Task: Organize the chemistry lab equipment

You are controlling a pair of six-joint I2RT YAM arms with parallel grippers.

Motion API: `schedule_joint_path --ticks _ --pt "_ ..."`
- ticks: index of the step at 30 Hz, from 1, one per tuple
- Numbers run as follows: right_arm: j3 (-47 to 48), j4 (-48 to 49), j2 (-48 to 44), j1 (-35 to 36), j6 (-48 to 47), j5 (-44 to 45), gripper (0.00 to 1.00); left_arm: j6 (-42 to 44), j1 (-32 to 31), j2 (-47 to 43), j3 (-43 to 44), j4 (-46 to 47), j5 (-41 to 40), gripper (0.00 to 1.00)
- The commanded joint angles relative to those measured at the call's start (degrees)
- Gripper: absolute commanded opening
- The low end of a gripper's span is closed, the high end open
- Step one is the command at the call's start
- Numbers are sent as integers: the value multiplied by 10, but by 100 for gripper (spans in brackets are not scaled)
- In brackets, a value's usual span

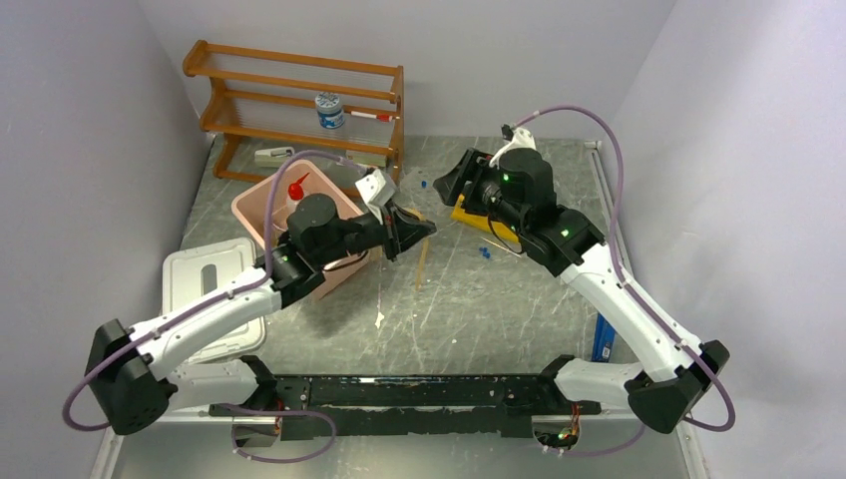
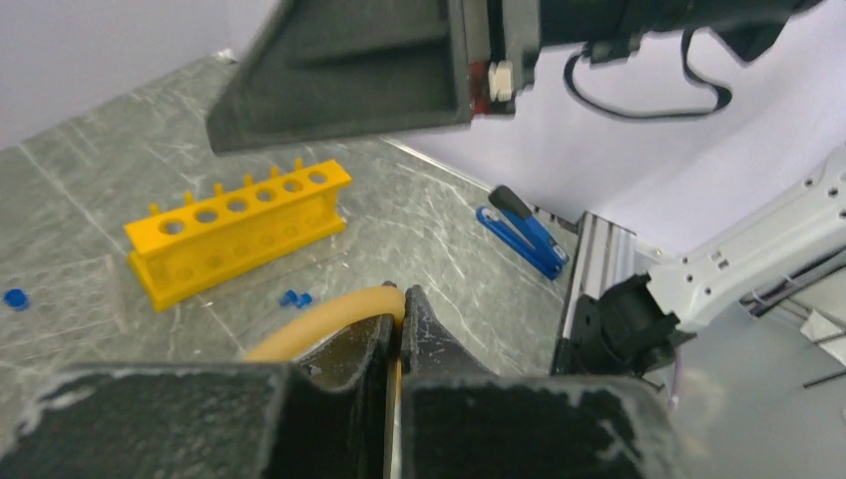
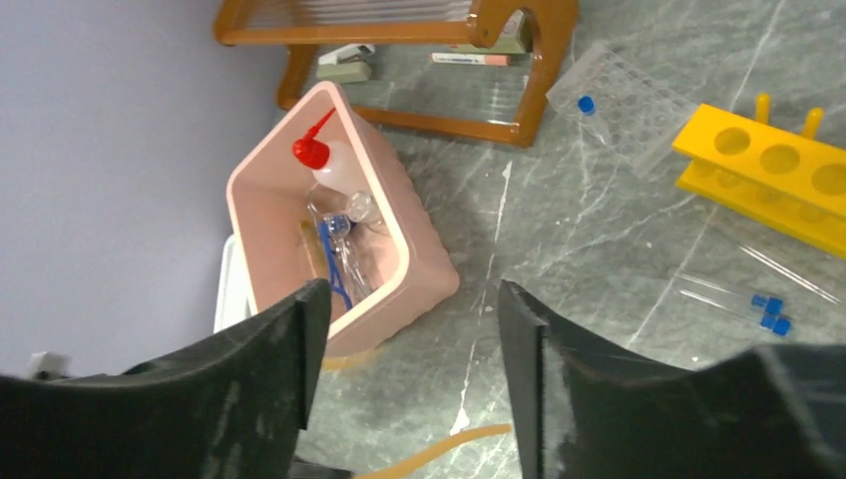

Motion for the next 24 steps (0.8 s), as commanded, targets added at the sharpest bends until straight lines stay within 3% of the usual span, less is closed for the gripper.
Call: schedule_joint_path --ticks 1,8,16,24 --pt "33 -13 5 -6 -6 26 68 10 -3 -32 81 -181 -92 5" --pt "33 -3 4 -9 -12 26 69 24 3 -26 211 -415 -253 5" --pt "5 25 -2 -11 8 5 67 67 61 6 329 -516 -365 5" --pt "6 23 6 -13 14 -4 66 93 231 52 353 -506 -269 5"
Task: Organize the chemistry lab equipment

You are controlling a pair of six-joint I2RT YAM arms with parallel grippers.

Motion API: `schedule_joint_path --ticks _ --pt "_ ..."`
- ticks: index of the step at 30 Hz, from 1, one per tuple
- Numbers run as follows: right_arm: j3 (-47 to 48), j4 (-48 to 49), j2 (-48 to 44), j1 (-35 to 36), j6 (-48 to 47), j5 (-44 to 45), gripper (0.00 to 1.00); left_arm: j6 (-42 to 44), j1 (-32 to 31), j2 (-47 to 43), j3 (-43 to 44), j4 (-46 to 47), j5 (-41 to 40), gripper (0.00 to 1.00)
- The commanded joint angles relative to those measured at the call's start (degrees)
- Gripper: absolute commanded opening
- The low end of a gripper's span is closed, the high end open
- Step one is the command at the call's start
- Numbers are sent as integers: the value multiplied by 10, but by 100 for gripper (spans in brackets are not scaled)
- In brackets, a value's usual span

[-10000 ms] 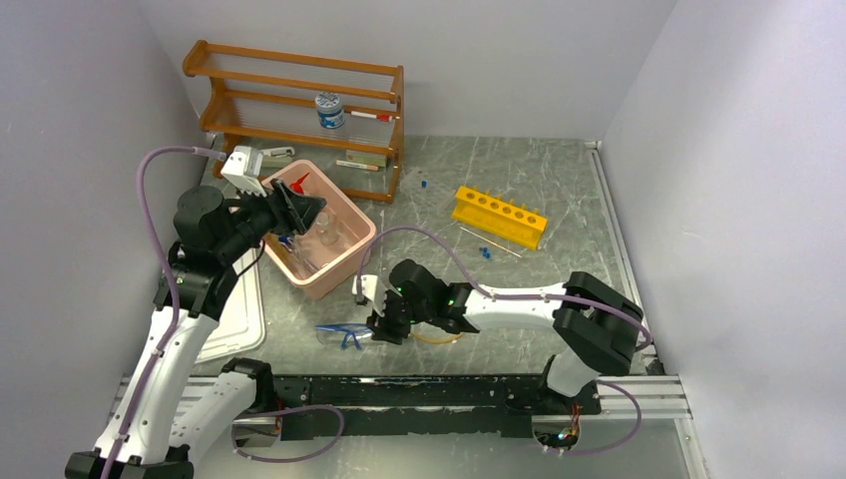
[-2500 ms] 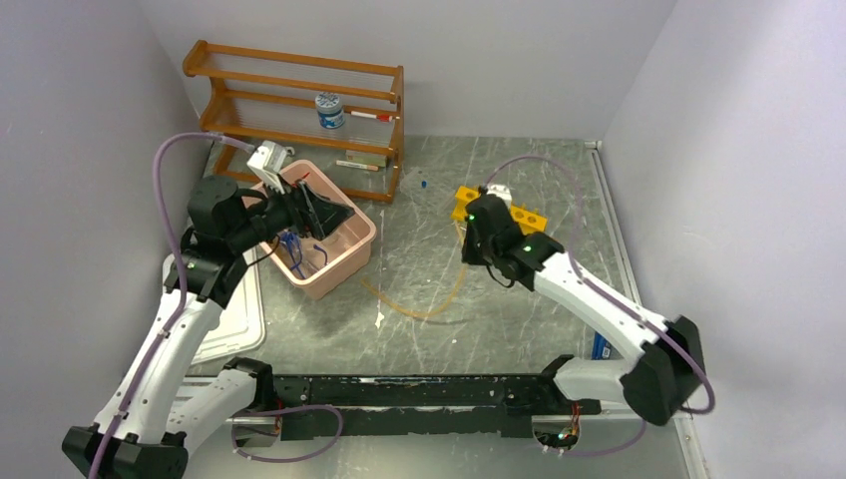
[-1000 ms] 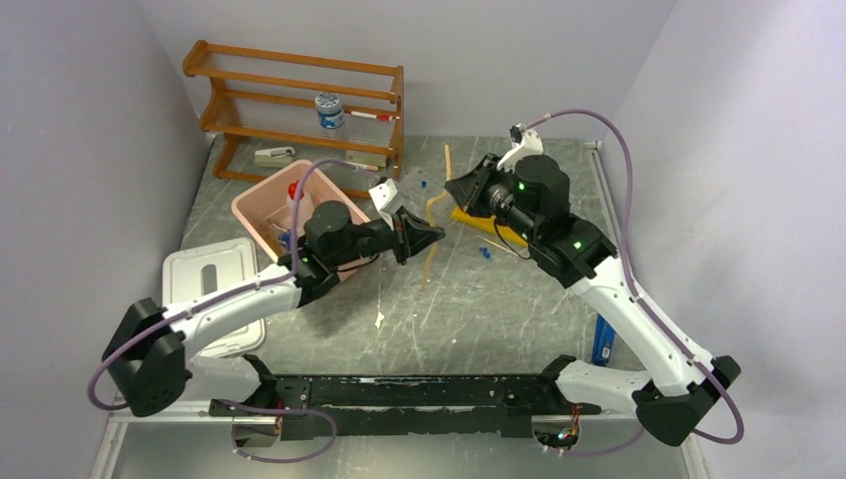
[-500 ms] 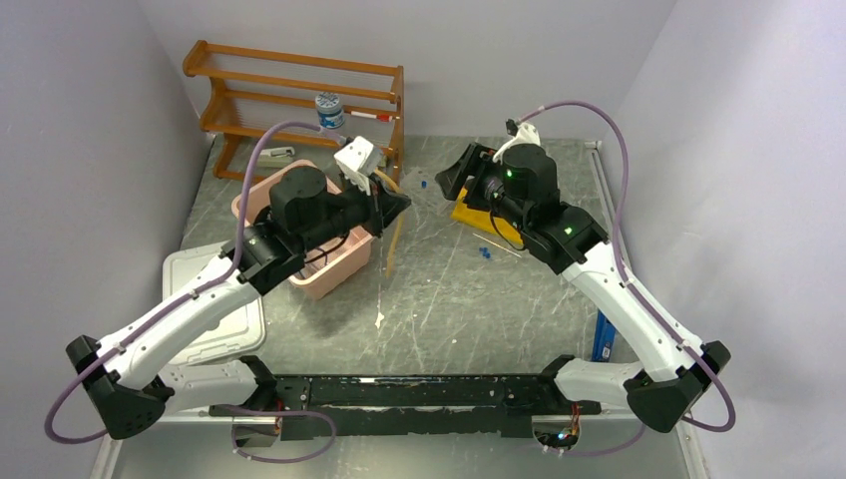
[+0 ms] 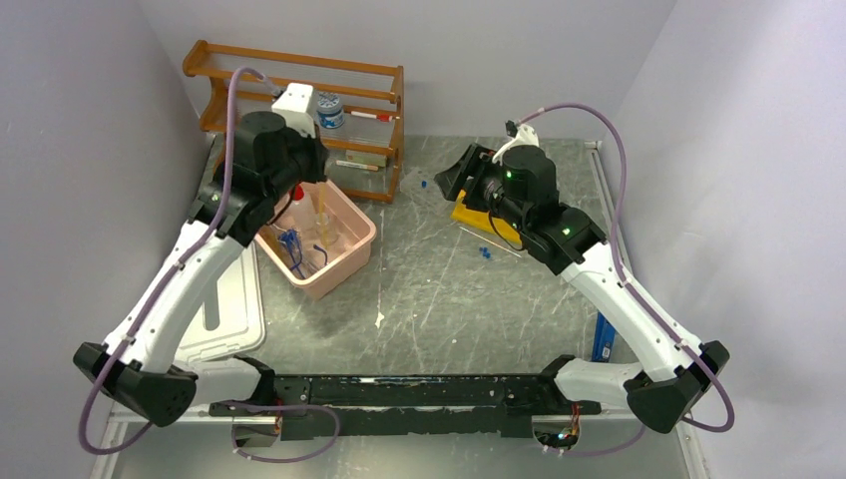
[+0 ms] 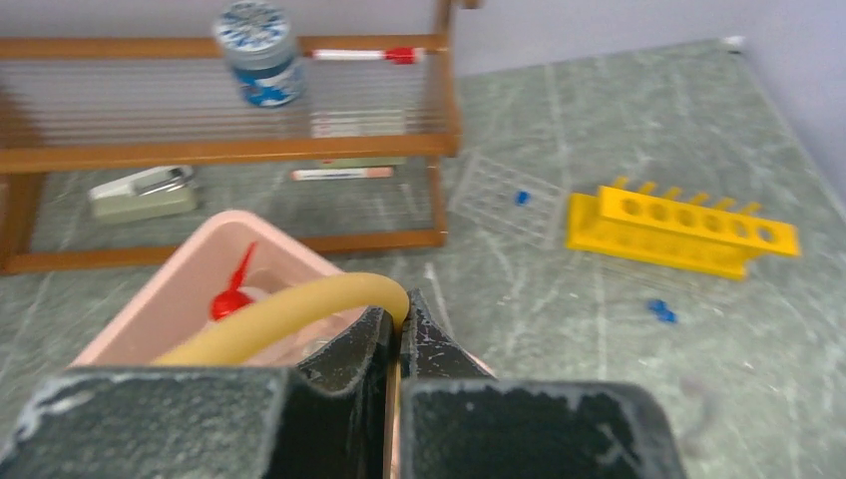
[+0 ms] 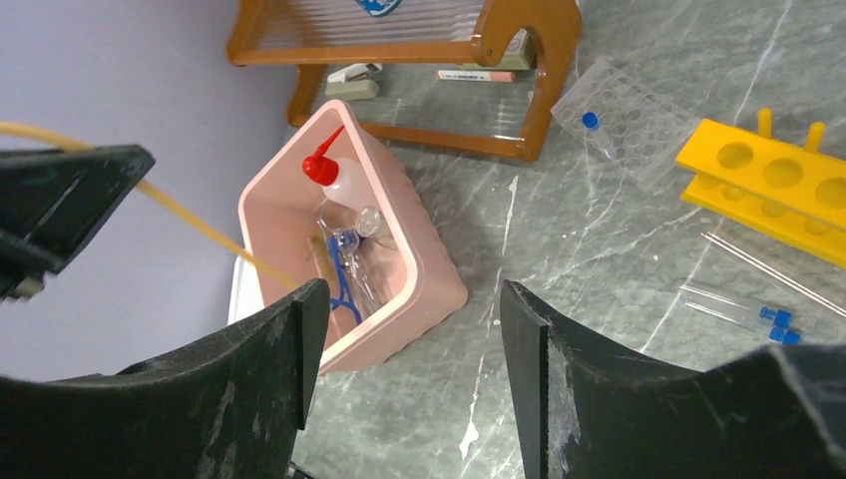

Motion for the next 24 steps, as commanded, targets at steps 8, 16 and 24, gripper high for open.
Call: schedule_joint_path --ticks 8,16,24 --pt "-4 22 8 -7 9 -12 66 54 112 65 28 -5 46 5" --pt "-18 31 24 -11 8 -22 66 -1 122 44 -97 41 63 5" --pt "-23 36 40 -17 9 -33 66 -44 126 32 -203 72 78 5"
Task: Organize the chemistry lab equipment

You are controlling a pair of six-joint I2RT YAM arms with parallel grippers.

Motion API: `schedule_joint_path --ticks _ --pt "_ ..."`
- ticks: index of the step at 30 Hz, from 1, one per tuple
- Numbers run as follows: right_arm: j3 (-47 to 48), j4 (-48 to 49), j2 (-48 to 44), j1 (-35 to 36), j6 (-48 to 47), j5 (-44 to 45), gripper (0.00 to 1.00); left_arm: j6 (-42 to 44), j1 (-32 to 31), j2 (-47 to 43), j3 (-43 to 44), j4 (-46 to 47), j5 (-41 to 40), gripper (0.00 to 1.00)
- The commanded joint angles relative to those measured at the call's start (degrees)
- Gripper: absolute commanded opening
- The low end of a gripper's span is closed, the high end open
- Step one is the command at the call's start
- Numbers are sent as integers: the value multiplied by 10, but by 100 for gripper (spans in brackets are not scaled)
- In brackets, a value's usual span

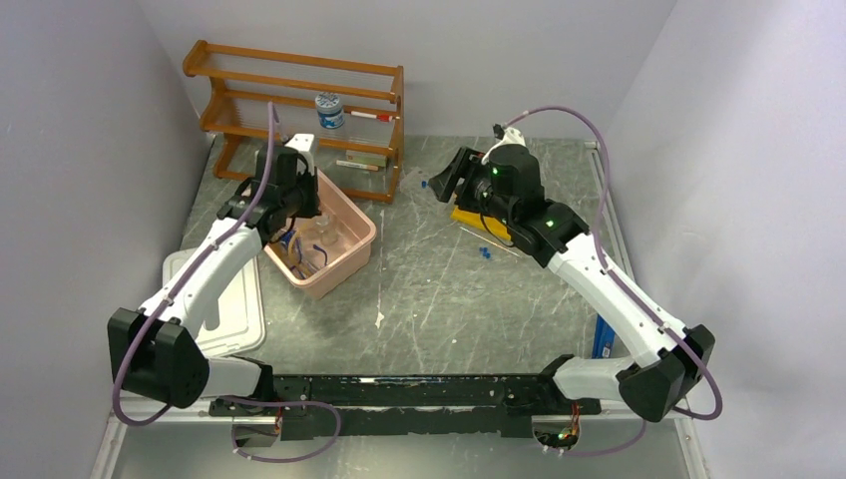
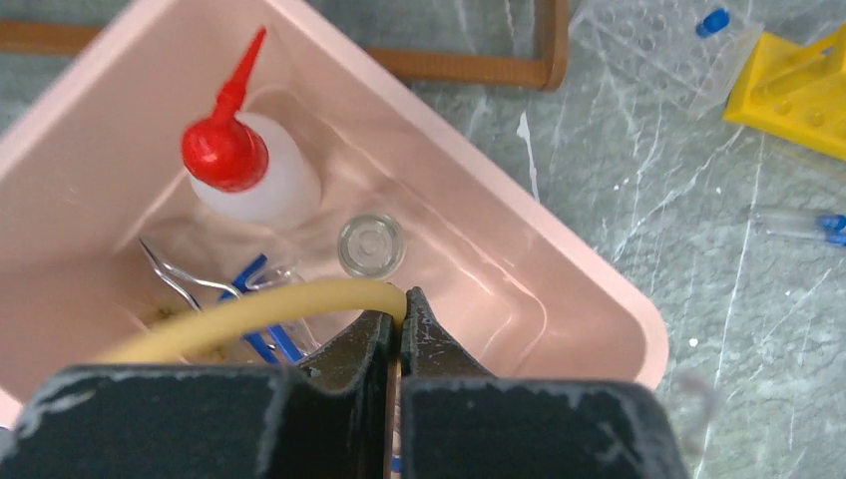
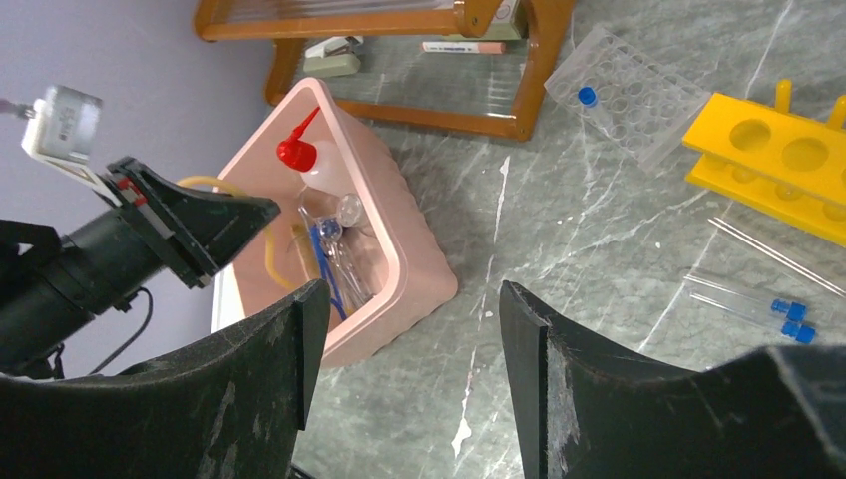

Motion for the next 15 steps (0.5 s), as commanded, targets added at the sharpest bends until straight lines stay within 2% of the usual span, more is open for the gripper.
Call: schedule_joint_path --ticks 1,9,15 --pt "-4 15 8 -6 1 -11 66 -39 7 -23 -40 39 29 5" --pt "-13 21 11 -10 8 -16 66 -60 19 -6 -100 66 75 5" --pt "-16 22 13 -12 14 -17 66 -104 39 13 -112 59 55 5"
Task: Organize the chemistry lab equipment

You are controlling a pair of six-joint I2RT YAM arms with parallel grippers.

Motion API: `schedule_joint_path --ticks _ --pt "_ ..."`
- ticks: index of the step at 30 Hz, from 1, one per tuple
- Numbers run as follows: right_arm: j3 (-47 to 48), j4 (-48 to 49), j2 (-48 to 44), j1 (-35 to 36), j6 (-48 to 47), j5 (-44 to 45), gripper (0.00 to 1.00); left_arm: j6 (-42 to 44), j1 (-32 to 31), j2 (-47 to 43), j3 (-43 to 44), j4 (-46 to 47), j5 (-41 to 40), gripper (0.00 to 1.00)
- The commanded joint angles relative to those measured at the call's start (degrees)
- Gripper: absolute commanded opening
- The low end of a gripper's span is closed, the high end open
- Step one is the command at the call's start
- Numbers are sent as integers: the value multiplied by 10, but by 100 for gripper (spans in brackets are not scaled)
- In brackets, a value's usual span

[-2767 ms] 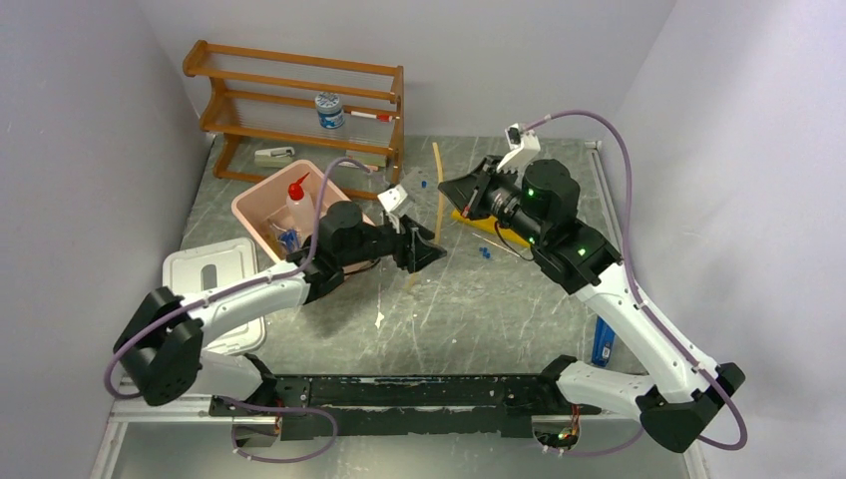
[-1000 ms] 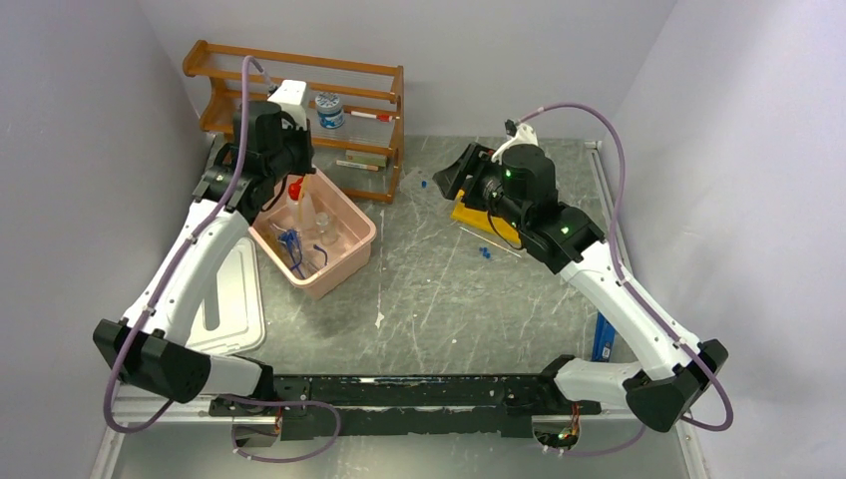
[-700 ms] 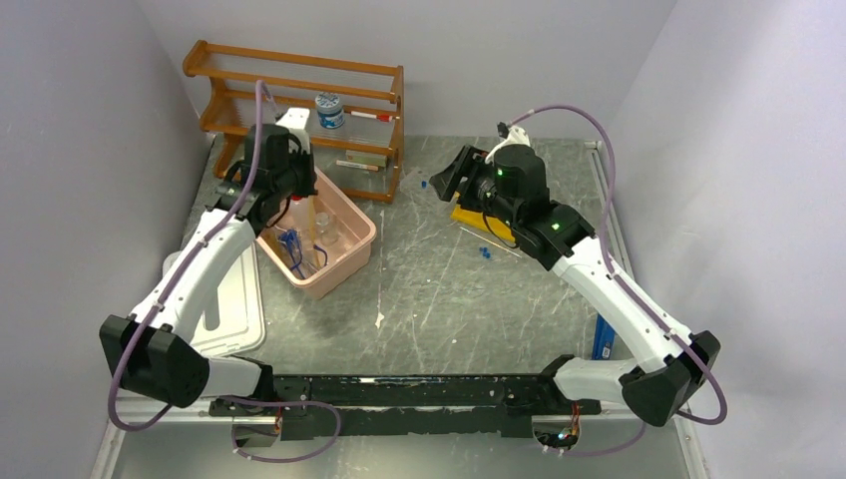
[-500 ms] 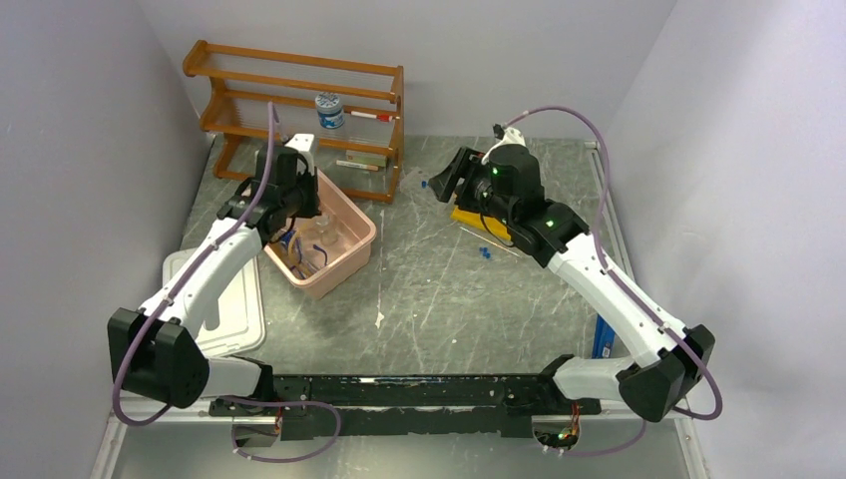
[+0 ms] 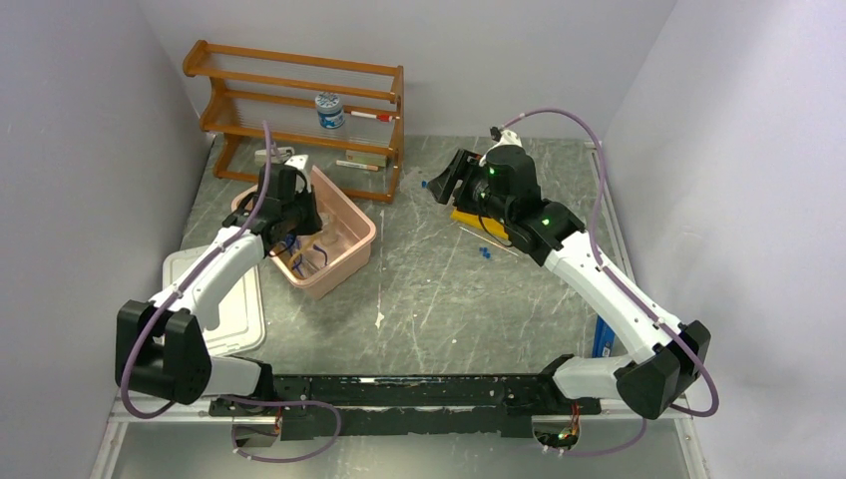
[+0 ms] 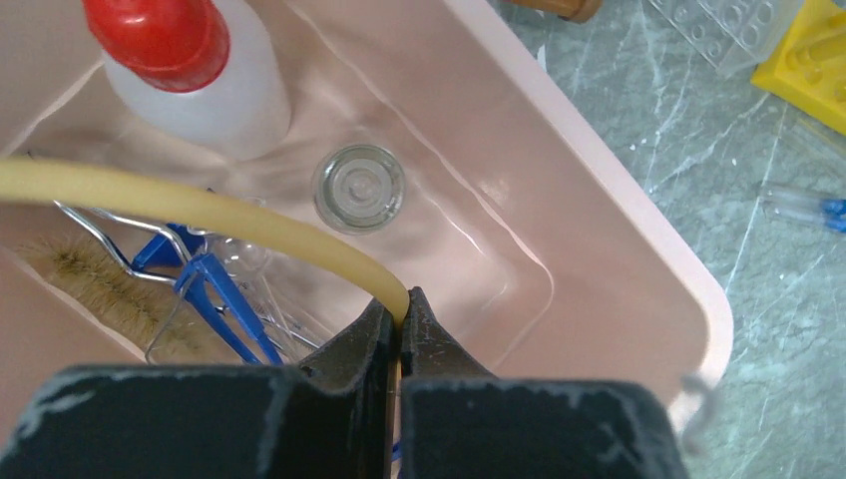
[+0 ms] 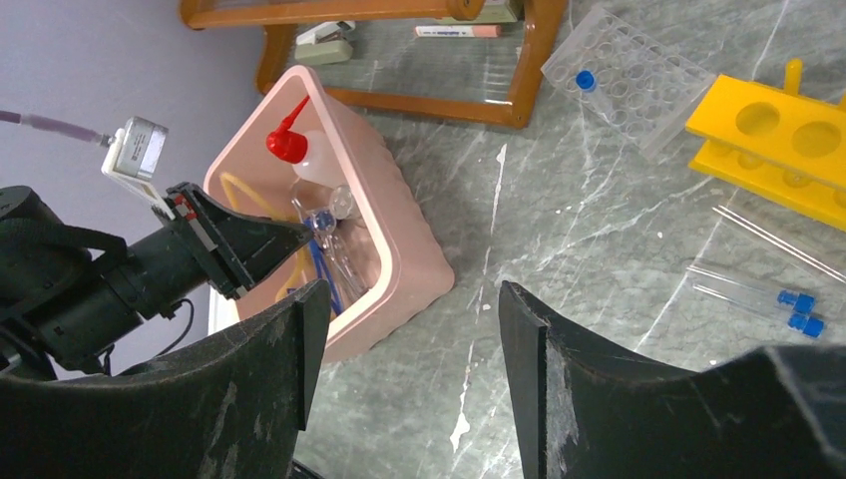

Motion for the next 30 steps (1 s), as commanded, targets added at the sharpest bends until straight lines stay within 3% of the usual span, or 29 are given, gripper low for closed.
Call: schedule_joint_path --ticks 1,7,12,16,24,30 --pt "-7 17 1 -6 9 -3 66 -47 21 11 -15 23 6 5" --pt "-7 18 4 -5 13 -6 66 -72 30 33 -26 24 52 9" --pt "-10 30 6 -6 14 -25 66 -105 32 50 5 -19 23 34" --pt "-7 32 13 -6 10 -37 65 -99 32 54 55 -61 18 48" --pt "-7 30 22 -6 6 -33 65 -83 32 24 115 -109 -9 53" --pt "-3 36 31 -6 1 -39 65 -58 32 15 140 -144 -76 67"
